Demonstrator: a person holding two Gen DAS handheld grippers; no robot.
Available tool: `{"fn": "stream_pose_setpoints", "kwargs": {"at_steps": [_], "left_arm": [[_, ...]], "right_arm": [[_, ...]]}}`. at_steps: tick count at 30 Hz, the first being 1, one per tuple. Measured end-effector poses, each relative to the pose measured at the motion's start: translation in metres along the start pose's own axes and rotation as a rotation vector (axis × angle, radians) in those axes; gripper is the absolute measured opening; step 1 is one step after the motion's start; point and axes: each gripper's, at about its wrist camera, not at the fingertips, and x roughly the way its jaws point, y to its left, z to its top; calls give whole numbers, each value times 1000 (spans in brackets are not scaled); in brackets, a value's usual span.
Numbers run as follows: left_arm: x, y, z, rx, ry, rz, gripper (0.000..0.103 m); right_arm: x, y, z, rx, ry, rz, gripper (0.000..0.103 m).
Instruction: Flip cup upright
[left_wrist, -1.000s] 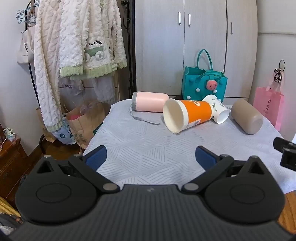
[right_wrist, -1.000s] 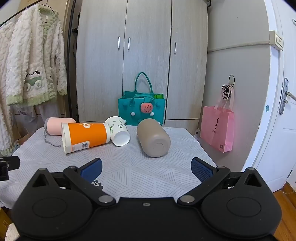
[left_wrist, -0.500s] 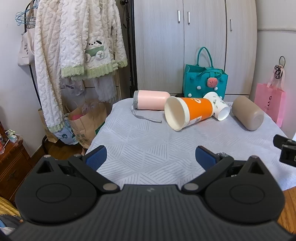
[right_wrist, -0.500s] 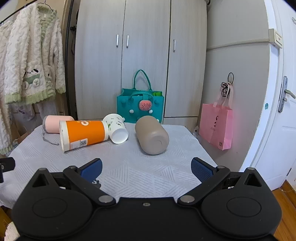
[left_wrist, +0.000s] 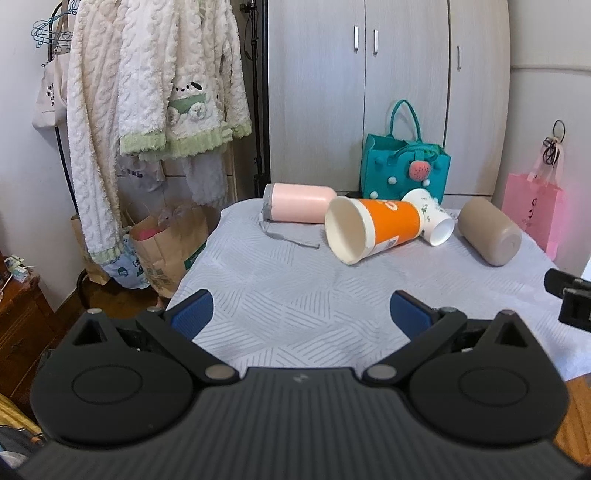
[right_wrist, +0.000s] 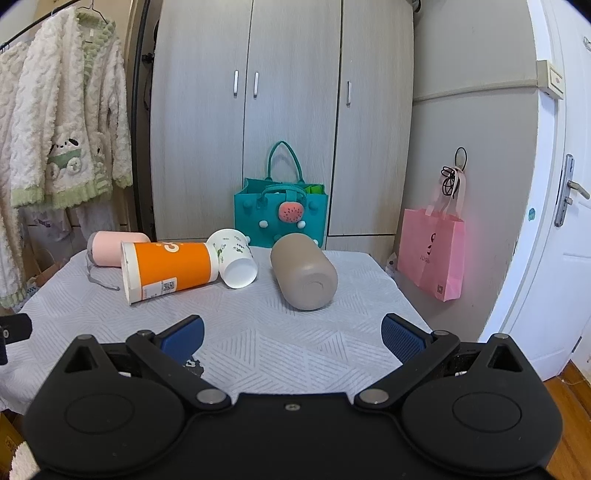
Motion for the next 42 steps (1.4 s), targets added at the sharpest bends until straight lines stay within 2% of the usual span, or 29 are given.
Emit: {"fn": "stream_pose_setpoints", "kwargs": {"at_steps": [12, 42], "left_arm": [[-4, 6, 1, -16, -40, -15, 103], [-7, 4, -2, -20, -59, -41, 103]], "right_arm": [[-10, 1, 4, -3, -22, -1, 103], [-18, -3, 3, 3, -21, -1, 103]]}}
